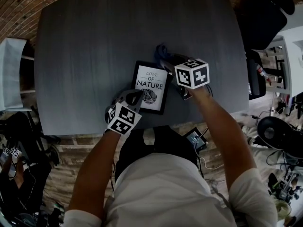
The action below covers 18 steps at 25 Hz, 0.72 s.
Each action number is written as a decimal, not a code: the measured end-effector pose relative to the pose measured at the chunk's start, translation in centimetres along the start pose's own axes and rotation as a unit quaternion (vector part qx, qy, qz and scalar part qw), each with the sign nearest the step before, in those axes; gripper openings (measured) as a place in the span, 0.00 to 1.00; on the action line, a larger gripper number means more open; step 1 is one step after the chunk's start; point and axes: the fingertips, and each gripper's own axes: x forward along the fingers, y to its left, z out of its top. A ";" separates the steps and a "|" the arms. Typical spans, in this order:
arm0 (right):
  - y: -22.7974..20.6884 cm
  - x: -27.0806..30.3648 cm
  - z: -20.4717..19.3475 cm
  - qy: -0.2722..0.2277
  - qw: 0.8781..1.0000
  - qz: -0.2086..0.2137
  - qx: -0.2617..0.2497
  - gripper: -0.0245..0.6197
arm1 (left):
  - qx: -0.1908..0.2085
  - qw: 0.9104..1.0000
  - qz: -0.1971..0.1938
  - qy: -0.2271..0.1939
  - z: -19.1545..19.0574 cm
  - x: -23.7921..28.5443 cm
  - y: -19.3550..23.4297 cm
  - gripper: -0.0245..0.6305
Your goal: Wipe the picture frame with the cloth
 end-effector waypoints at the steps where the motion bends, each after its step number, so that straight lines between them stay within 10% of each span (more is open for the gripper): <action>1: -0.3 -0.3 -0.1 0.000 1.000 -0.003 0.001 0.24 | 0.000 1.000 0.001 0.000 0.0 0.0 0.0 0.05; 18: -4.1 -5.2 -3.3 -0.017 0.997 -0.064 0.037 0.24 | 0.001 1.000 -0.001 0.002 -0.4 0.0 0.1 0.05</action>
